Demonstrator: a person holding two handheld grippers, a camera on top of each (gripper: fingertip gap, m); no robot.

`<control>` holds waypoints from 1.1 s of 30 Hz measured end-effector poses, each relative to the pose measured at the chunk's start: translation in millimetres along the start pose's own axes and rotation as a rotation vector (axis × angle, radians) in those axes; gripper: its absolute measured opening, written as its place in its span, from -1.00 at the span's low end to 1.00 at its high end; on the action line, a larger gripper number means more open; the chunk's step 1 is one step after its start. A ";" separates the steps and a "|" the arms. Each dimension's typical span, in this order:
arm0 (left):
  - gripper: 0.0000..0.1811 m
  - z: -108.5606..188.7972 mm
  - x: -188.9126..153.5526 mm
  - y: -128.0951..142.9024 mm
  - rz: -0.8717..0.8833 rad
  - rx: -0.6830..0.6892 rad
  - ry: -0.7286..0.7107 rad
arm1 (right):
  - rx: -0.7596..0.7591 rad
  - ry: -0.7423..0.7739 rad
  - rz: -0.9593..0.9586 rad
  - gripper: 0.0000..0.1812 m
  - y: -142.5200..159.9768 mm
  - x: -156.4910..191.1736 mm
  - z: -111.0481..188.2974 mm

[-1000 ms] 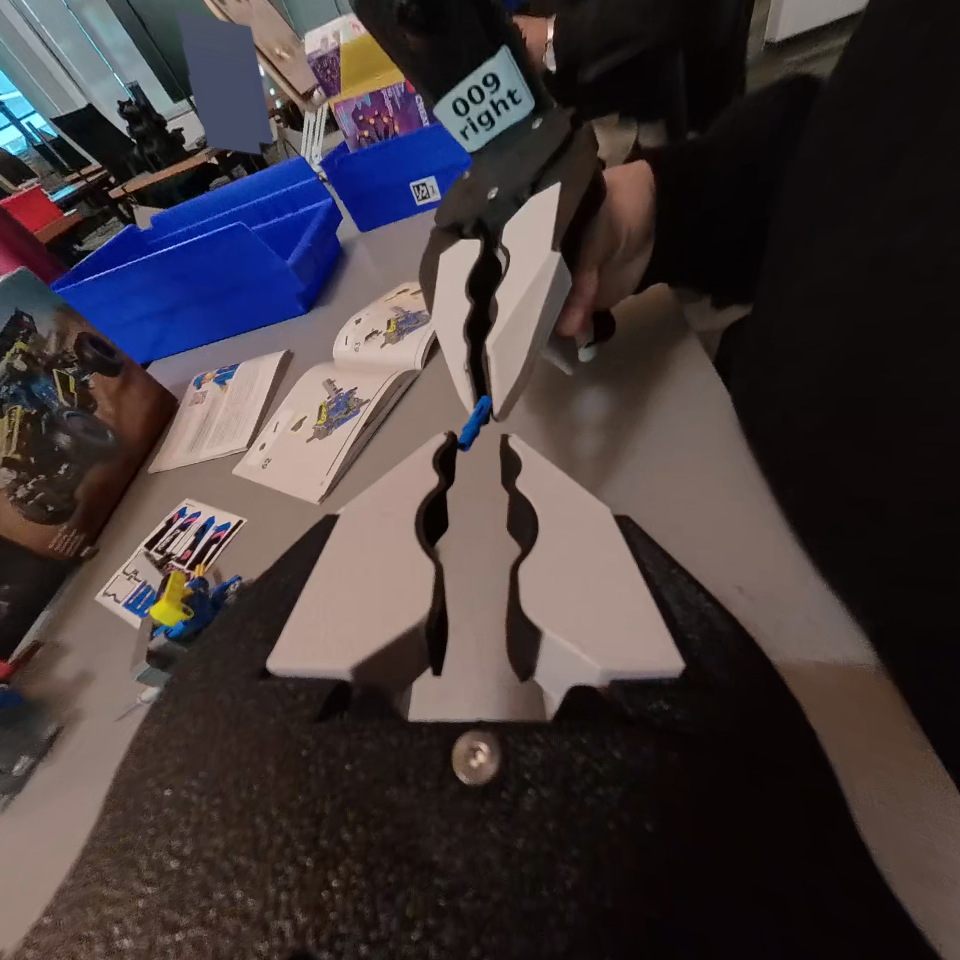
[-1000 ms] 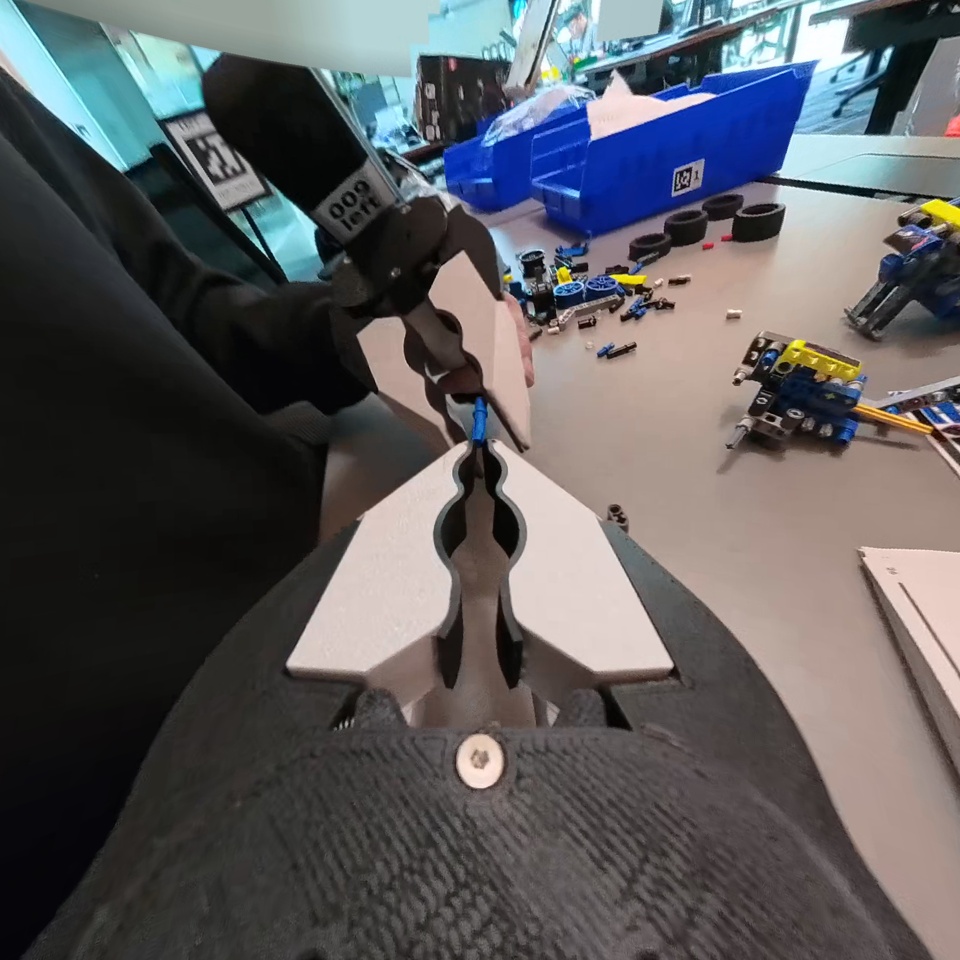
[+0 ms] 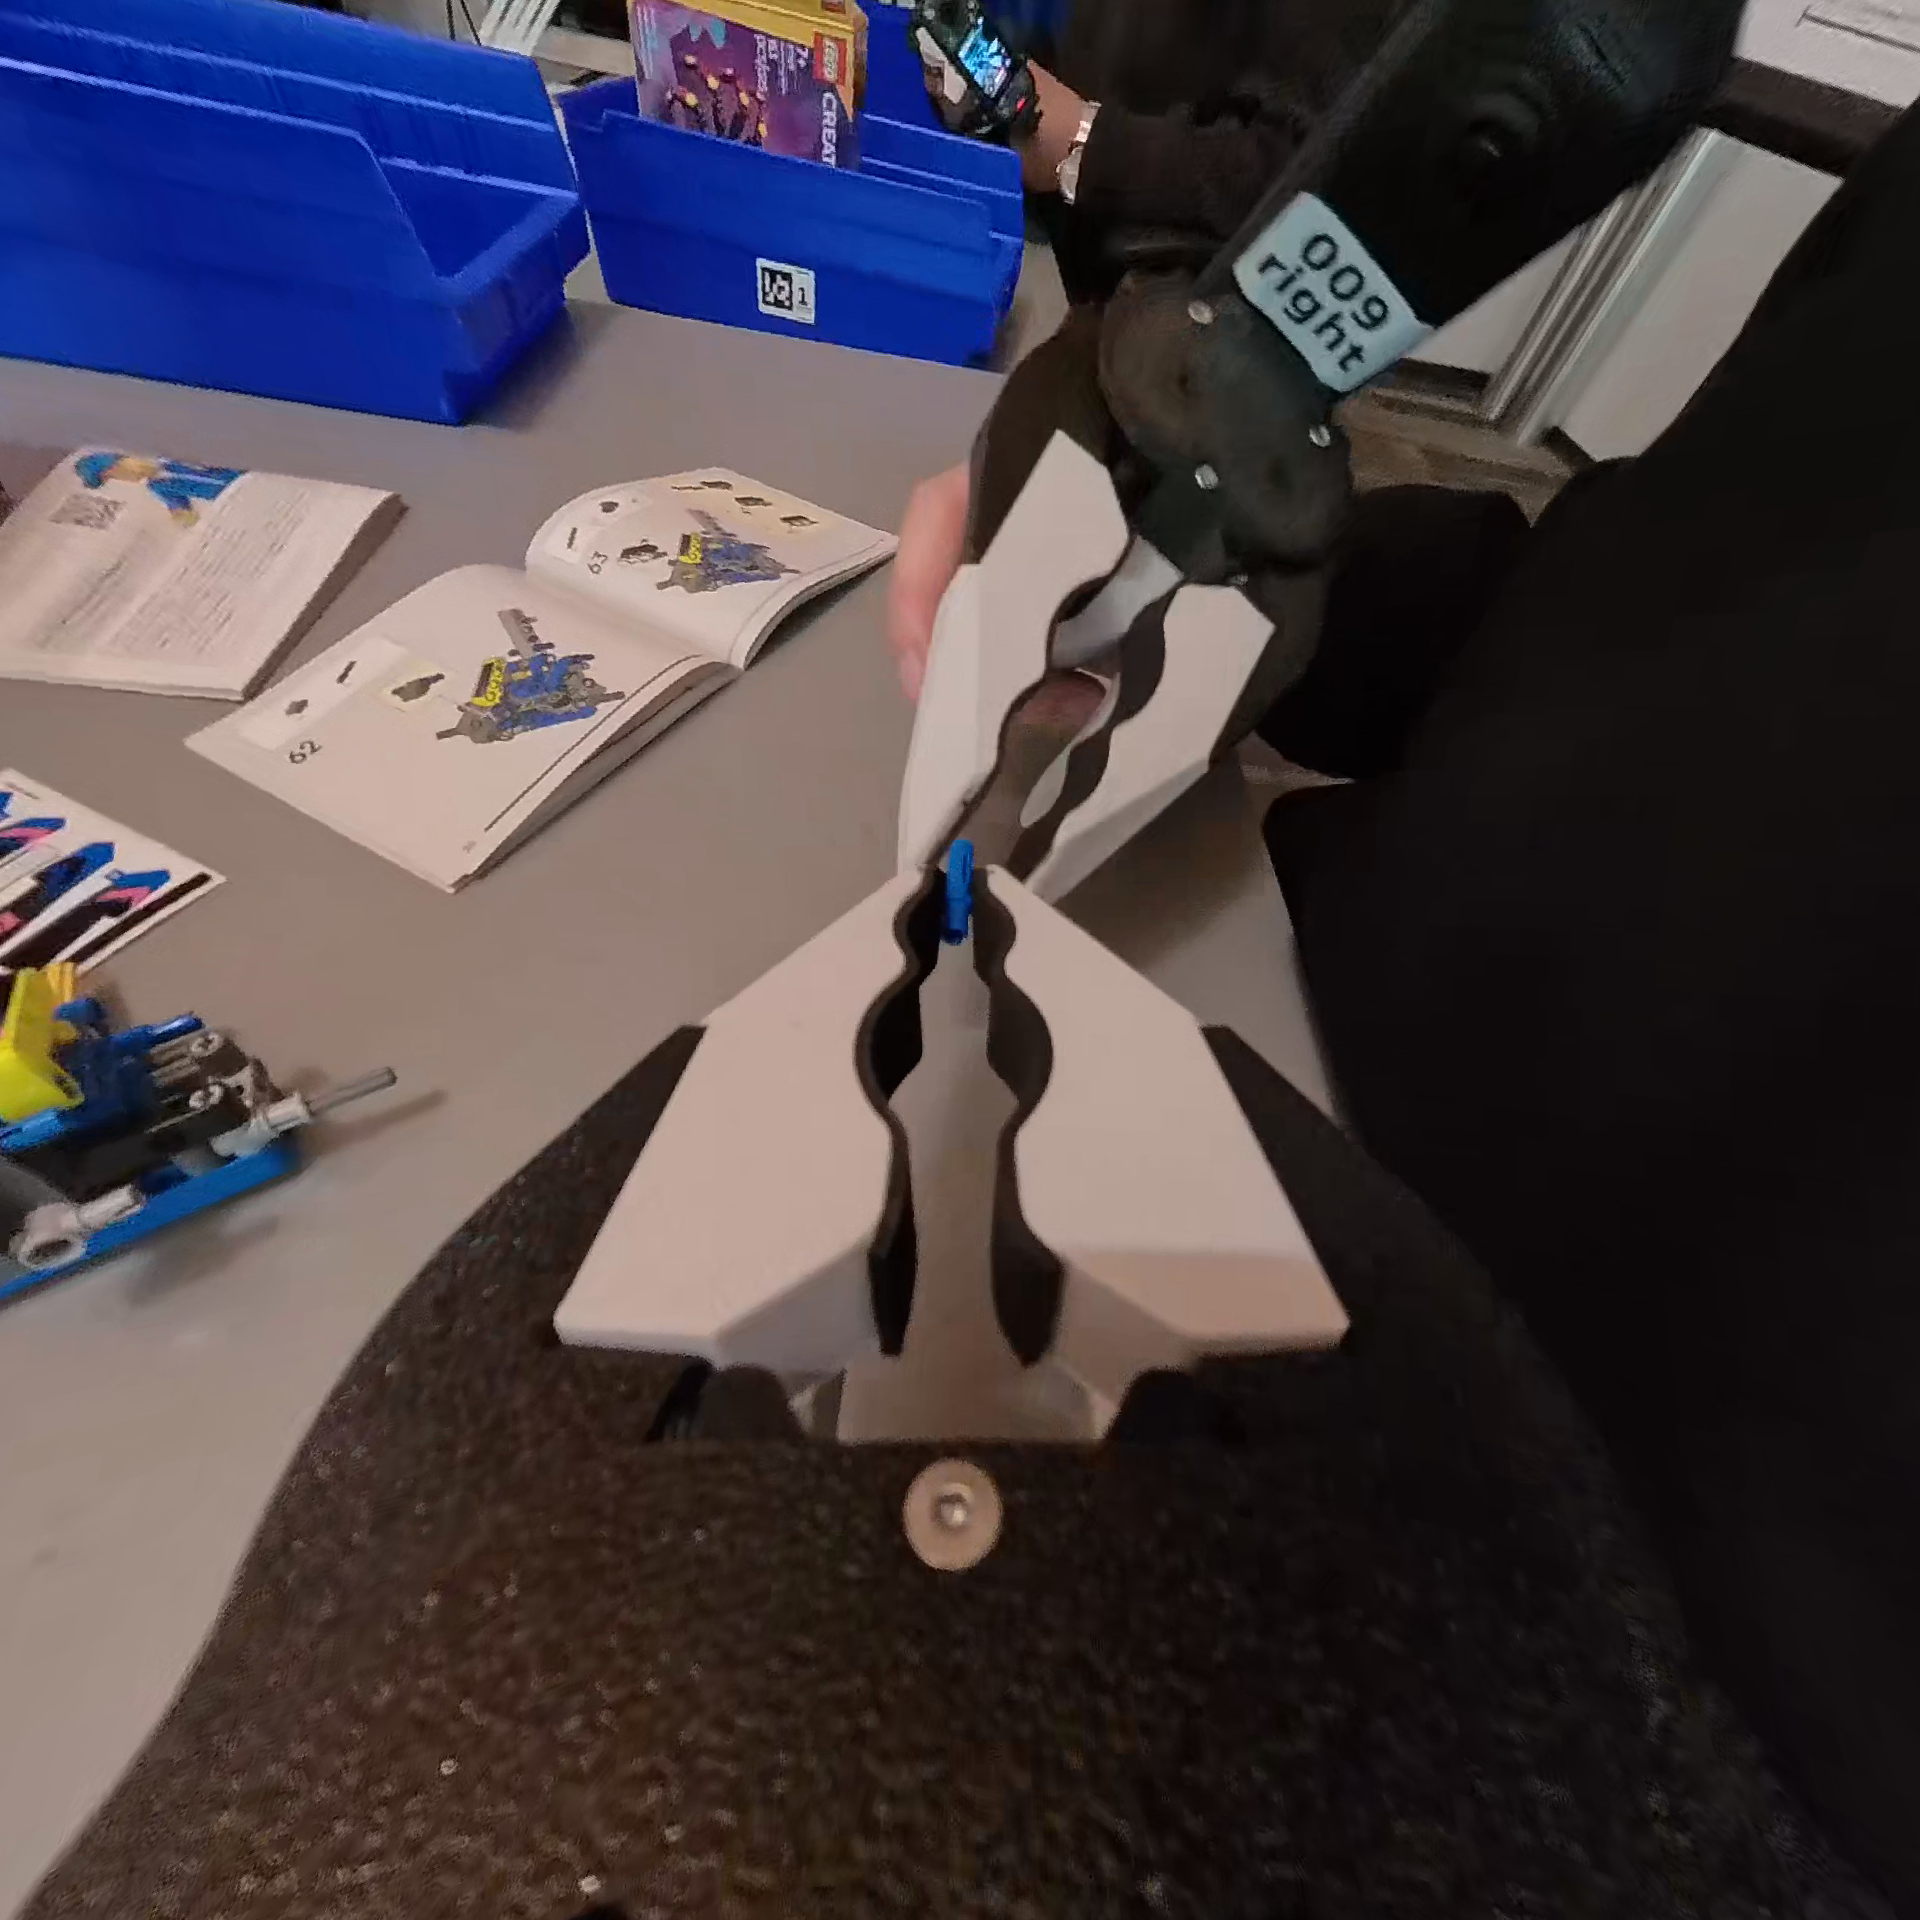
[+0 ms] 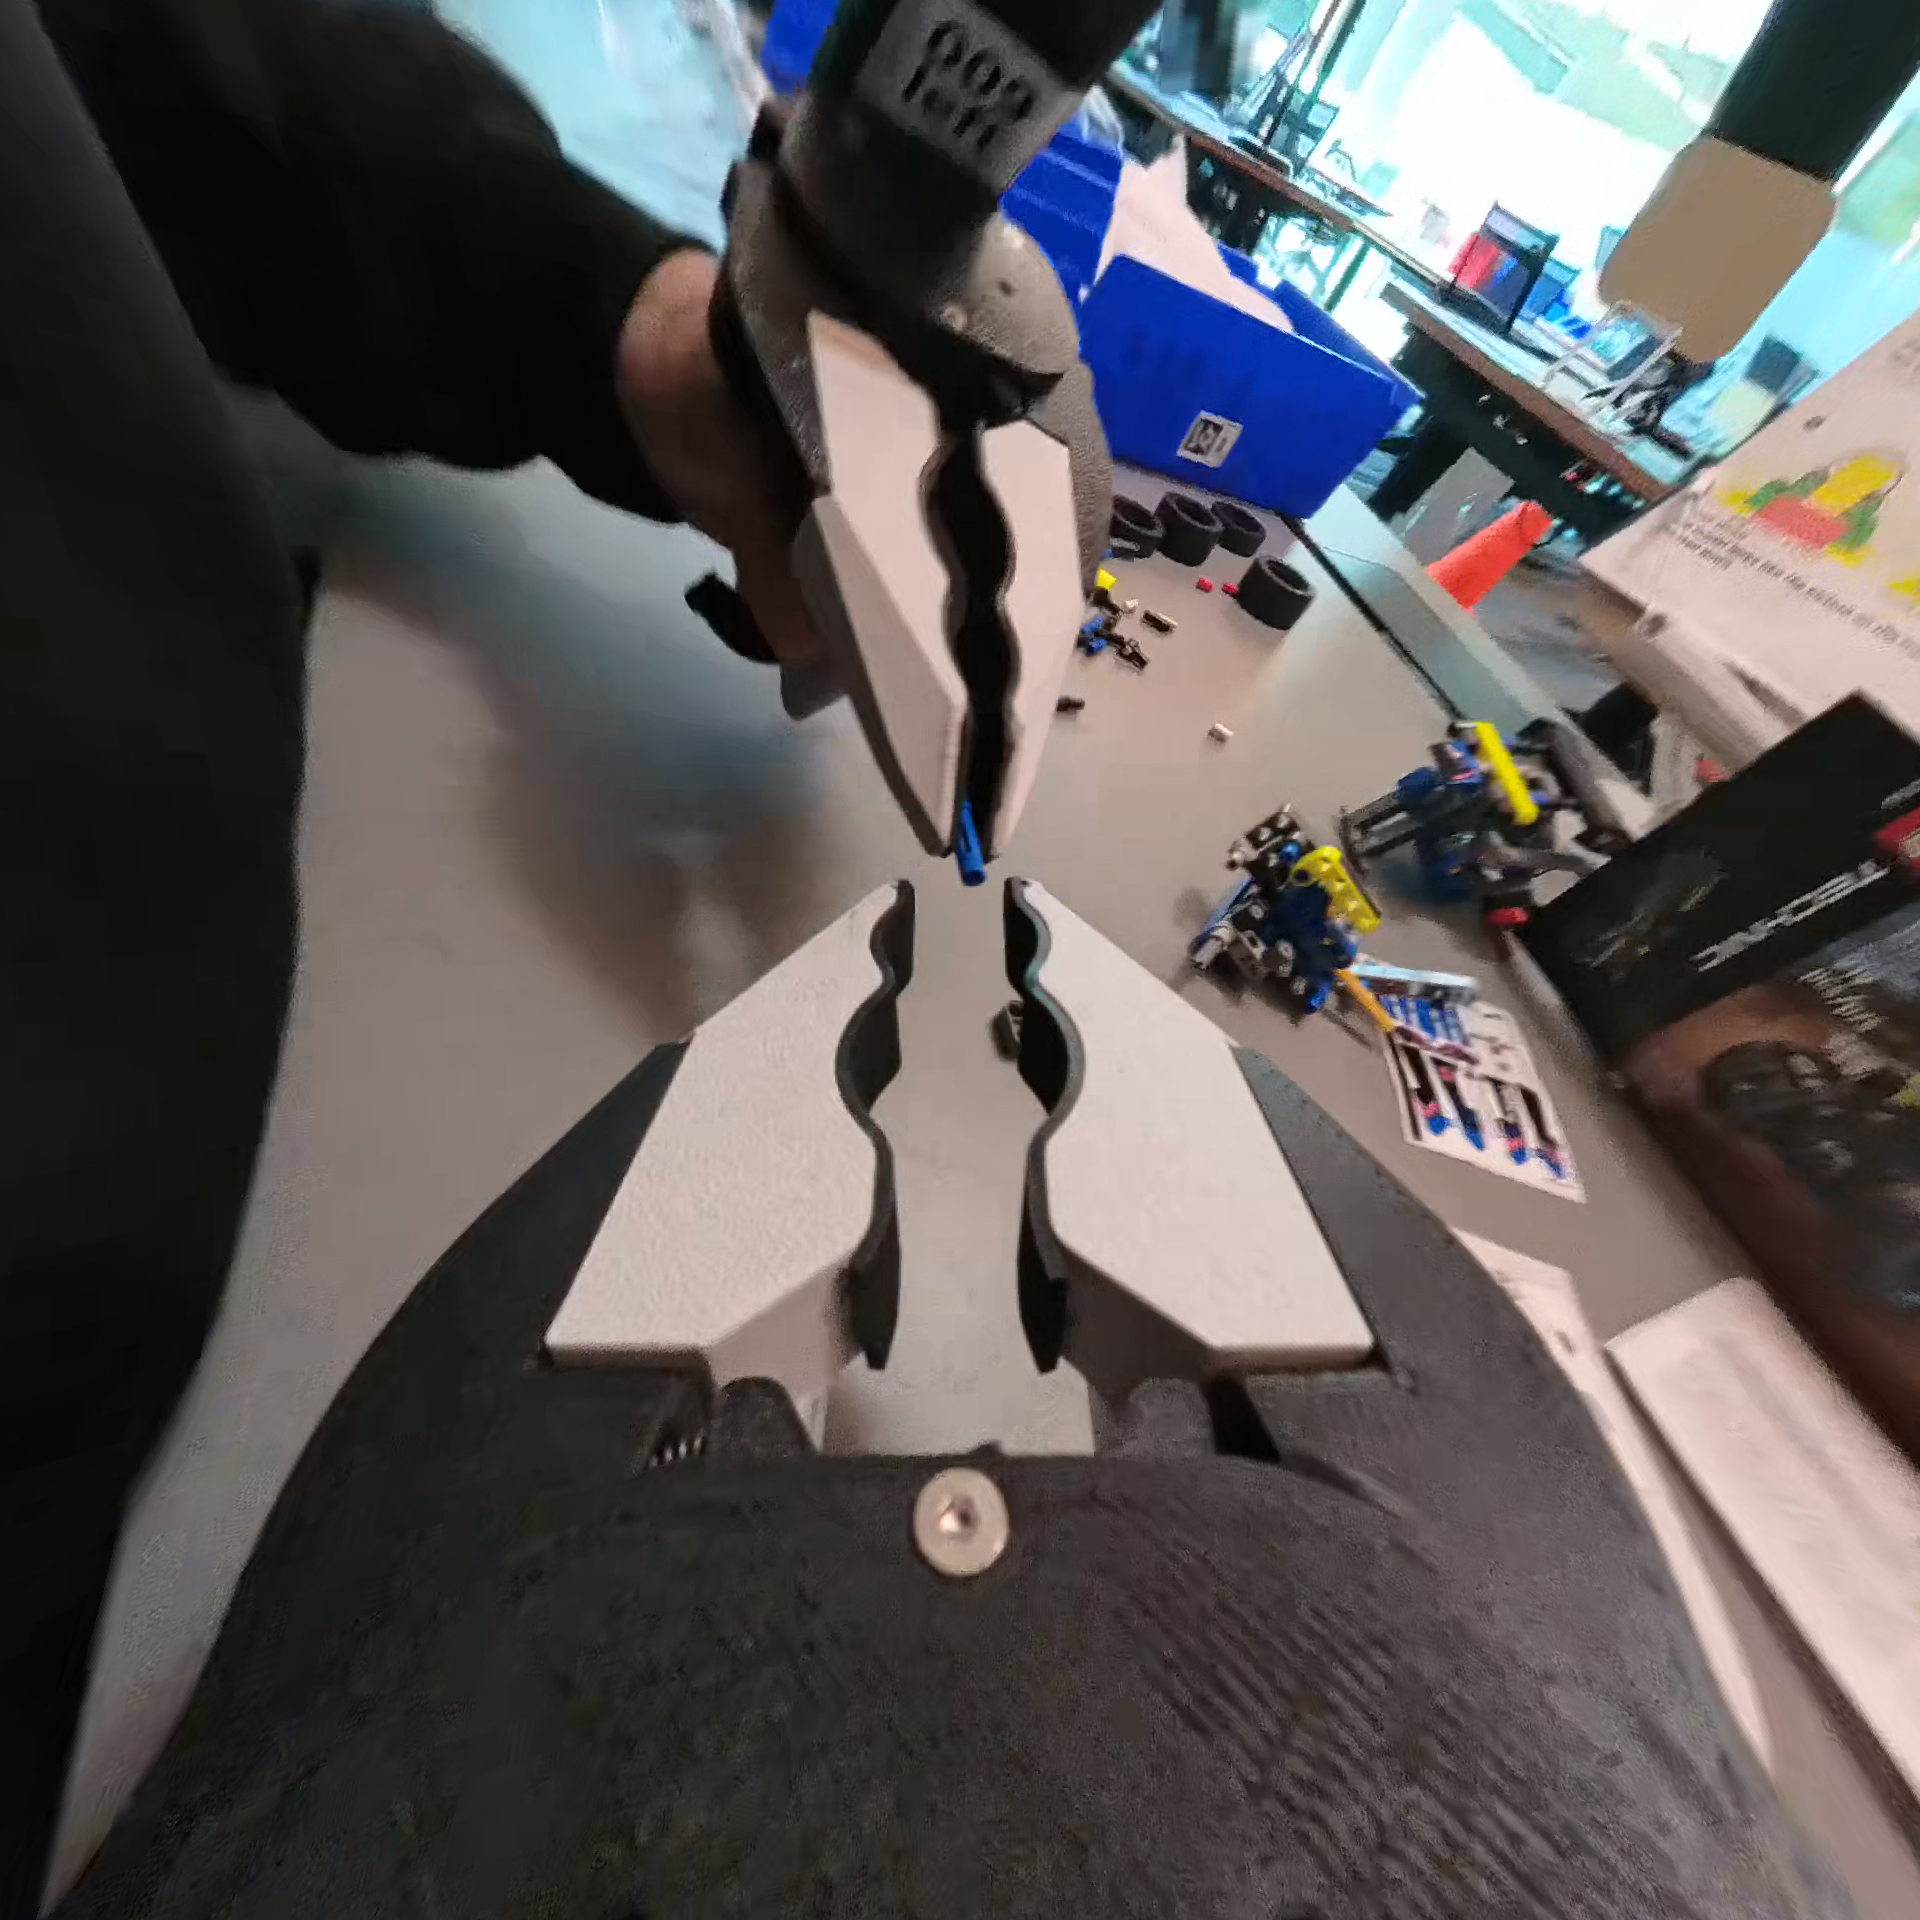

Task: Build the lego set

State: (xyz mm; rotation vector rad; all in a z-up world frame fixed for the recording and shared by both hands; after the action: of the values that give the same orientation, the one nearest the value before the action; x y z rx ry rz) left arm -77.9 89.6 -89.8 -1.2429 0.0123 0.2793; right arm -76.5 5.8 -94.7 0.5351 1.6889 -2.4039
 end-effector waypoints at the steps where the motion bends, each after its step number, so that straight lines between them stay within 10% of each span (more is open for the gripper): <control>1: -0.97 -0.6 1.2 0.6 0.005 0.006 -0.008 | 0.021 0.005 0.039 -0.86 1.5 2.1 -2.2; 10: -0.97 -3.6 4.9 2.0 0.001 0.042 -0.041 | 0.108 0.160 0.251 -0.99 4.3 -1.8 -6.1; 17: -0.58 11.0 17.1 -19.0 0.034 -0.219 -0.092 | 0.012 0.213 0.001 -1.00 7.5 -19.3 1.2; 20: -0.80 12.7 17.3 -24.6 -0.066 -0.247 -0.115 | -0.037 0.243 -0.097 -1.00 9.1 -29.4 8.4; 25: -0.46 3.2 39.1 -0.9 -0.111 -0.040 -0.281 | 0.067 0.280 -0.097 -1.00 33.3 -42.6 8.6; 33: -0.64 -22.1 17.3 12.2 -0.148 0.079 -0.094 | -0.446 0.393 -0.184 -1.00 3.7 -69.0 34.2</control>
State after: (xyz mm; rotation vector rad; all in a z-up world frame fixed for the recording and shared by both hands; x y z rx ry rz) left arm -60.7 76.1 -111.1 -1.1446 -0.1476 0.2065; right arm -18.4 -32.7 -61.8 0.8458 2.4456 -2.0134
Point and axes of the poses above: each gripper's, where its closed fingertips meet, z back along the fingers, y out of its underside, x = y × z across the jaws, the point moved 5 cm from there along z, back along the fingers, and after that the axes turned 1 degree about y, right-handed, at the moved point
